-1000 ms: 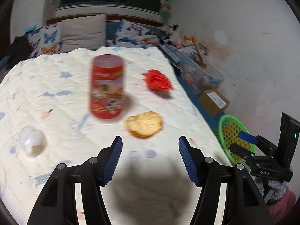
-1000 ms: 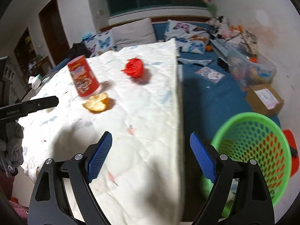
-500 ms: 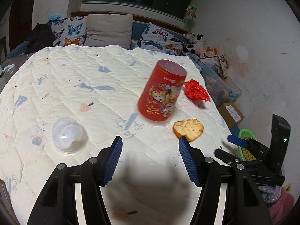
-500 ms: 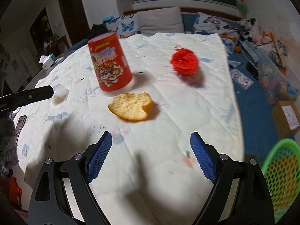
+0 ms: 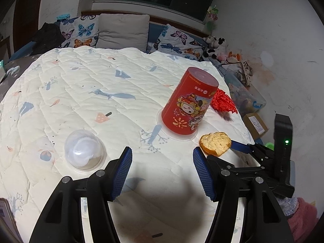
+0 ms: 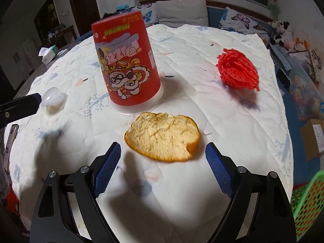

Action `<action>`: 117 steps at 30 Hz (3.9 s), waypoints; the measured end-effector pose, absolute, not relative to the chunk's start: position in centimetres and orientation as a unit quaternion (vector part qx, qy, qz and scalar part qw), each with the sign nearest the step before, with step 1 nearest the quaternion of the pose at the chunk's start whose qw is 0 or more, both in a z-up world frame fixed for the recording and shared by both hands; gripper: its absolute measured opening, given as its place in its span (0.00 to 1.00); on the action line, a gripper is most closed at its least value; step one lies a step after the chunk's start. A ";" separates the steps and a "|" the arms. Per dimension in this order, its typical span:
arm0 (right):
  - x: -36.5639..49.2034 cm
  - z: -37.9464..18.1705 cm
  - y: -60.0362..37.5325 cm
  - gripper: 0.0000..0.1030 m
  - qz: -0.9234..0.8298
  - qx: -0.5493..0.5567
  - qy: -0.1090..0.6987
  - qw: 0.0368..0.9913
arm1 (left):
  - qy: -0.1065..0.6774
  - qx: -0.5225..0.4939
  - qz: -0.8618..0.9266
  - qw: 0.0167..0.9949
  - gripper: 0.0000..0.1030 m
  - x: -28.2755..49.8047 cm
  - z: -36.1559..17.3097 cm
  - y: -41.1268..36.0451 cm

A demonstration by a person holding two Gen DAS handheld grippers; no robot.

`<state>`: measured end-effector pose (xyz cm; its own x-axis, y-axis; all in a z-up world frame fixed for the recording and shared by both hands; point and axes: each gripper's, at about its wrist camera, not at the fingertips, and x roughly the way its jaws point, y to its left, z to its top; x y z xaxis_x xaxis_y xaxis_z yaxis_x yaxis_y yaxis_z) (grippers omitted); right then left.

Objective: Collect trash
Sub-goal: 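Grasp the orange peel with the right gripper, then grasp the red snack tube with the left gripper while the right gripper holds the orange peel, then drop the orange peel into the green basket with the right gripper while the left gripper carries the tube, then drop the red snack tube into the green basket by opening the left gripper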

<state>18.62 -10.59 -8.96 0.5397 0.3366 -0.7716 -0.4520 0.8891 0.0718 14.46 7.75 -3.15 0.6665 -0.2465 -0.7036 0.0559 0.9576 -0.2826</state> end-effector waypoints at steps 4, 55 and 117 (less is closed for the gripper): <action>19.4 -9.5 -10.3 0.82 0.217 -0.062 0.432 0.873 | 0.399 -0.119 -0.083 0.905 0.59 14.8 -3.2 8.1; 13.5 -6.0 -19.5 0.50 0.190 0.033 0.395 0.898 | 0.371 0.003 -0.094 0.924 0.66 25.3 -4.6 -0.1; -1.4 -7.3 -47.7 0.67 -0.103 0.158 0.365 0.912 | 0.436 0.095 -0.403 0.799 0.67 16.0 -4.1 -34.4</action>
<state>-1.43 -47.68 -7.28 0.7119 -0.0729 -0.6985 0.3034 0.9289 0.2124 16.01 -34.38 -4.06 0.2956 -0.5612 -0.7731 0.7272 0.6570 -0.1989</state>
